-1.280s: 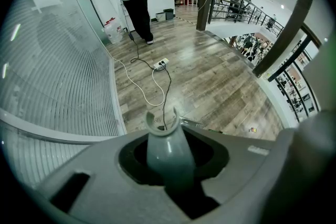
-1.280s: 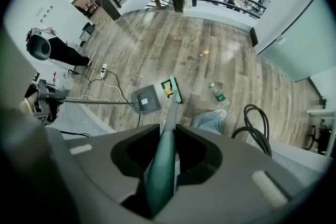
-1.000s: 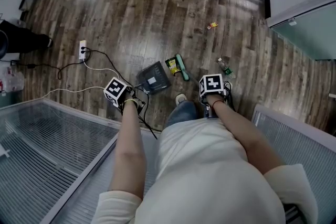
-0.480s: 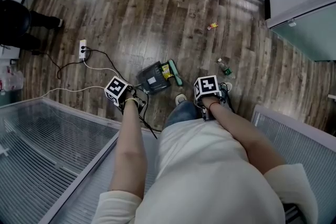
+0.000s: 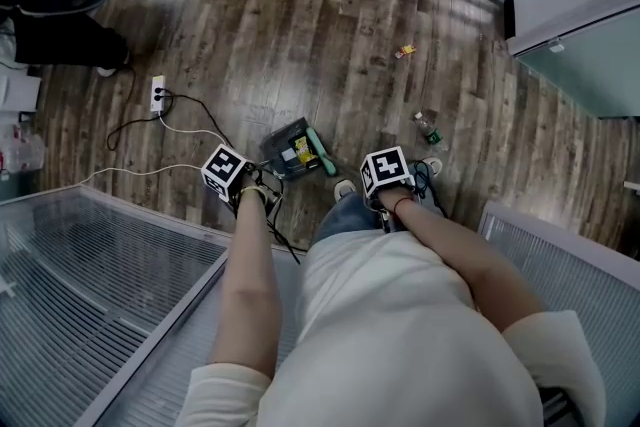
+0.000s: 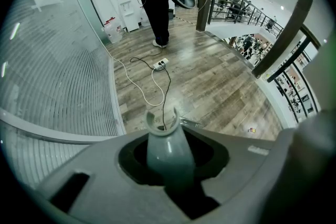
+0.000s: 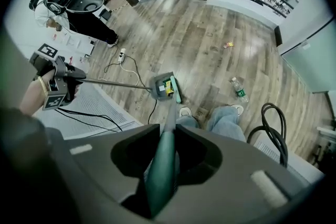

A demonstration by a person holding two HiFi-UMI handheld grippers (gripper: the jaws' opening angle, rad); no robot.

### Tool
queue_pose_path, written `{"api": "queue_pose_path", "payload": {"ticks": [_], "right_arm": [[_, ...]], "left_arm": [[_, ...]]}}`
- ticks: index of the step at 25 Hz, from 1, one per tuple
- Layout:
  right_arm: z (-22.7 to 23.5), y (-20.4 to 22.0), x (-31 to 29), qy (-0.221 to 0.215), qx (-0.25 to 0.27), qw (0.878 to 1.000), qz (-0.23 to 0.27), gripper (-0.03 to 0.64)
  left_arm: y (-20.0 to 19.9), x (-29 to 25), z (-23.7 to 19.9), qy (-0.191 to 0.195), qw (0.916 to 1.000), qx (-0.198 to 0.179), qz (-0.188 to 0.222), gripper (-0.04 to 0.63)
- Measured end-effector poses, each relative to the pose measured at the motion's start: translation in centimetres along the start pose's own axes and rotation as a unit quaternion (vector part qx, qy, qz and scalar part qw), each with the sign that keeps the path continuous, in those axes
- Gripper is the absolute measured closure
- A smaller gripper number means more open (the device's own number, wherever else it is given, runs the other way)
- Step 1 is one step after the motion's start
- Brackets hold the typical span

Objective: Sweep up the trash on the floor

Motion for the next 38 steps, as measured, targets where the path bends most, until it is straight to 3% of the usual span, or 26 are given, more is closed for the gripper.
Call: {"api": "queue_pose_path", "payload": {"ticks": [8,18,38], "right_arm": [[-0.6,-0.2,0.4,-0.008,0.027,1.000,-0.004,0.520],[-2.4,-0.3,0.5,-0.049,0.083,0.995,-0.011,0.520],[0.7,1.0,1.5,-0.001,0.060,0.998,-0.007,0.520]], "left_arm": [[0.0,0.2,0.0,0.002,1.0000,0.001,0.000,0.511],[-0.1,0.2,-0.2,0.004,1.0000,0.002,-0.002,0.510],[0.2,0.1,-0.5,0.006,1.0000,0.003,-0.002,0.509]]}}
Point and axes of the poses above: the fingertips, and each gripper's own axes: x backward along the fingers, z to its right, y out of its underside, the point moved 9 cm from there along x, backward along the fingers, and after that the axes turned 5 degrees about x, right-handed, at the moved point
